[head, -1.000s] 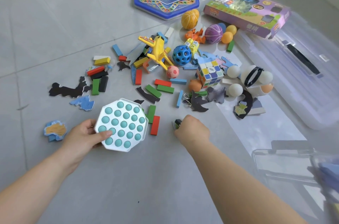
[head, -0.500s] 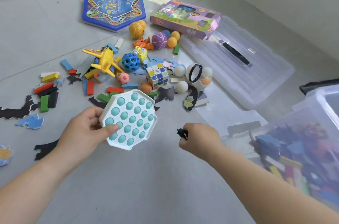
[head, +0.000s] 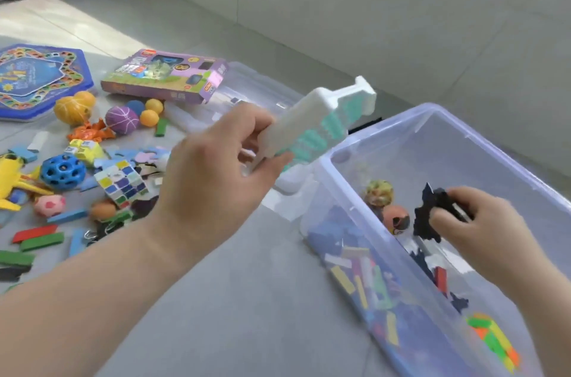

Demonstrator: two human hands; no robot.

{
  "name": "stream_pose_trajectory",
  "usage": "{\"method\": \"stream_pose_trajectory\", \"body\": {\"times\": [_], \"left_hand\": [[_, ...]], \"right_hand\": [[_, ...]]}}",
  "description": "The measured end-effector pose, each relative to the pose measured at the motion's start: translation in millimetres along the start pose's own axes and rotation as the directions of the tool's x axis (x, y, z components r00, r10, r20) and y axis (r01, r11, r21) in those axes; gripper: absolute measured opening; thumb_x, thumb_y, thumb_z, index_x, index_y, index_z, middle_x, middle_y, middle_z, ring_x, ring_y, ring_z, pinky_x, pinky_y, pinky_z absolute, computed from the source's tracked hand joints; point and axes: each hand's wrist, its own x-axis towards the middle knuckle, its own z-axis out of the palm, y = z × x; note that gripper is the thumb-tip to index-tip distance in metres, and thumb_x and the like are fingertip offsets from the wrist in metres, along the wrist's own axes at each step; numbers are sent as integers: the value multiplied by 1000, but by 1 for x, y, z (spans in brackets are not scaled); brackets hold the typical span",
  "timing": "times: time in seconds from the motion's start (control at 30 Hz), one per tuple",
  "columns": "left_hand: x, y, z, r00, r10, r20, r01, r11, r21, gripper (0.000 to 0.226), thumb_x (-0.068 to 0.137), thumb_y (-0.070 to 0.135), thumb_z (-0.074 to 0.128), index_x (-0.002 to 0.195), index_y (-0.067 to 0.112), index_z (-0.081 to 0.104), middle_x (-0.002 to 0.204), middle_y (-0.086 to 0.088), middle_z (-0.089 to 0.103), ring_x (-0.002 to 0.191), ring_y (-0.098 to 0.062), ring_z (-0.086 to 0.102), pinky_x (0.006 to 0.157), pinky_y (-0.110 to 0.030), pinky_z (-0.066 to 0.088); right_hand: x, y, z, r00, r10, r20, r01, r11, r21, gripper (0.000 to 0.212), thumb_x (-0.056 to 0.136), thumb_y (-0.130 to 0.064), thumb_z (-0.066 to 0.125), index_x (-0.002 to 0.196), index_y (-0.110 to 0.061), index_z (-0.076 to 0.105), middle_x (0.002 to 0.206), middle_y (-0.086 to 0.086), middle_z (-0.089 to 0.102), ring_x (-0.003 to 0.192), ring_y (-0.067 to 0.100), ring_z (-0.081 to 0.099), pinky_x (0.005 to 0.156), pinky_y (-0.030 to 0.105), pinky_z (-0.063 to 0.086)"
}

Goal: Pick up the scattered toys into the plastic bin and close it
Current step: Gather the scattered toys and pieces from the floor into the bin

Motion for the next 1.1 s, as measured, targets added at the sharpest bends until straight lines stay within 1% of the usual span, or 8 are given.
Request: {"method": "stream_pose_trajectory", "body": {"times": [0.07,0.23,0.4,0.6,0.7,0.8,0.9,1.1], "left_hand": [[16,15,29,990,131,48,-133,990,41,22,71,39,49,88,26,43,83,6,62,70,-7,57,53,-31,48],[22,28,112,936,222,274,-299,911,284,17,67,27,46,67,19,60,45,0,61,38,-24,57,37,-16,35],[24,27,152,845,-72,531,-145,923,356,23,89,24,47,110,23,56,109,-2,66,102,-29,56,74,-26,32],[29,27,151,663,-210,719,-224,861,457,33,96,35,32,117,26,55,123,1,61,116,-24,48,92,-28,31],[25,25,147,684,-136,716,-283,856,432,39,97,35,26,123,26,53,127,-2,58,118,-24,46,97,-29,27],[14,15,138,760,34,649,-333,877,345,56,87,43,14,115,27,60,118,4,65,112,-20,52,94,-22,18],[4,0,119,797,205,569,-401,883,243,55,83,44,23,85,18,71,89,2,73,93,-17,64,94,-21,20],[-23,-52,71,810,308,498,-493,818,296,29,82,24,41,106,17,56,112,-10,68,115,-21,47,96,-32,32]], "right_hand": [[7,32,0,994,107,35,-105,994,-40,34,84,-6,54,58,-27,47,55,-3,50,49,13,42,48,23,31],[21,100,7,909,371,189,-364,929,-71,24,81,-8,55,59,-14,50,23,-6,42,41,21,40,46,23,32],[27,119,13,812,447,375,-483,876,1,8,85,-11,54,78,-15,52,56,-2,63,33,12,51,44,19,42],[23,112,18,797,400,451,-438,899,-24,35,88,-26,57,122,-16,53,98,-1,67,86,16,66,70,21,45],[21,108,19,807,376,456,-419,908,-6,54,87,-26,59,137,-20,39,128,1,55,93,18,55,75,21,43],[20,108,19,854,325,405,-376,925,49,43,87,-22,59,129,-24,47,120,0,60,89,12,55,79,20,39],[18,100,17,943,239,231,-272,955,121,12,90,-15,55,95,-25,59,102,1,66,69,6,57,52,7,43],[9,42,10,999,-50,-14,51,980,191,36,87,-3,53,64,-30,57,61,-13,63,47,-13,54,42,1,37]]}}
